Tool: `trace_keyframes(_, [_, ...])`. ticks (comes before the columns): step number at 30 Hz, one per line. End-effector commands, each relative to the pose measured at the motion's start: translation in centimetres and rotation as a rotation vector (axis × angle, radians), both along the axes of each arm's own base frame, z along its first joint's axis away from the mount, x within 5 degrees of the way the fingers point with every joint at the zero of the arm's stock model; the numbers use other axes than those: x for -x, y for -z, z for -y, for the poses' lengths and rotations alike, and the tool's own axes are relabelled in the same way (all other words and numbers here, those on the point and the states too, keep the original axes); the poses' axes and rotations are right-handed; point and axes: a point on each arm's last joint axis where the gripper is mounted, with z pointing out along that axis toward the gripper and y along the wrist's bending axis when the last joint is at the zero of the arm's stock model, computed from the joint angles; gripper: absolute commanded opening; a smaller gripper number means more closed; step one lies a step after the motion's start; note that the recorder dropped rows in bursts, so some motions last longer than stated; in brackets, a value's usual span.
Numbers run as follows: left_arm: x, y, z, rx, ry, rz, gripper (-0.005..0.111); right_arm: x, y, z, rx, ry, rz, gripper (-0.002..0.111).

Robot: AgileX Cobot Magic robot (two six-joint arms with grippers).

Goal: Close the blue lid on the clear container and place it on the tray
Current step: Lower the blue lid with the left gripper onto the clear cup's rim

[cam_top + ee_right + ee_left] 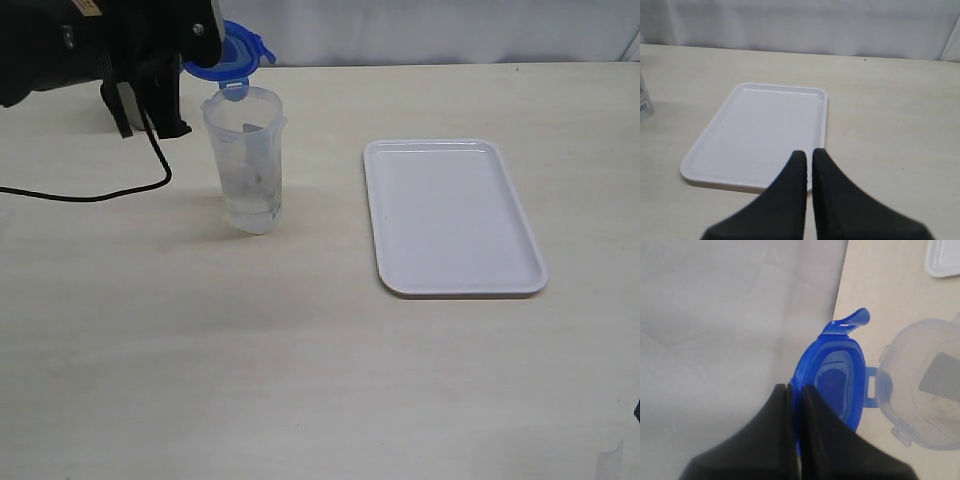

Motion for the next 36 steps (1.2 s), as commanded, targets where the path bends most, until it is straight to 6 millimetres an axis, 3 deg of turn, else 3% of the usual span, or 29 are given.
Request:
trace_keyframes(1, [0.5, -0.2, 0.2, 0.0, 0.017, -0.024, 0.0, 0.0, 0.0, 0.0, 0.002, 0.006, 0.006, 0.004])
trace_keyframes(6, [1.7, -1.8, 0.2, 0.015, 0.042, -0.008, 0.0, 0.0, 0.0, 0.0, 0.002, 0.006, 0.006, 0.004])
trace_keyframes(10, [2.5, -0.7, 0.2, -0.074, 0.102, -0.131, 0.0, 0.0, 0.0, 0.0, 0.002, 0.006, 0.006, 0.004])
trace_keyframes(36, [3.4, 0.4, 0.1, -0.132, 0.142, -0.262, 0.0, 0.0, 0.0, 0.0, 0.002, 0.006, 0.006, 0.004])
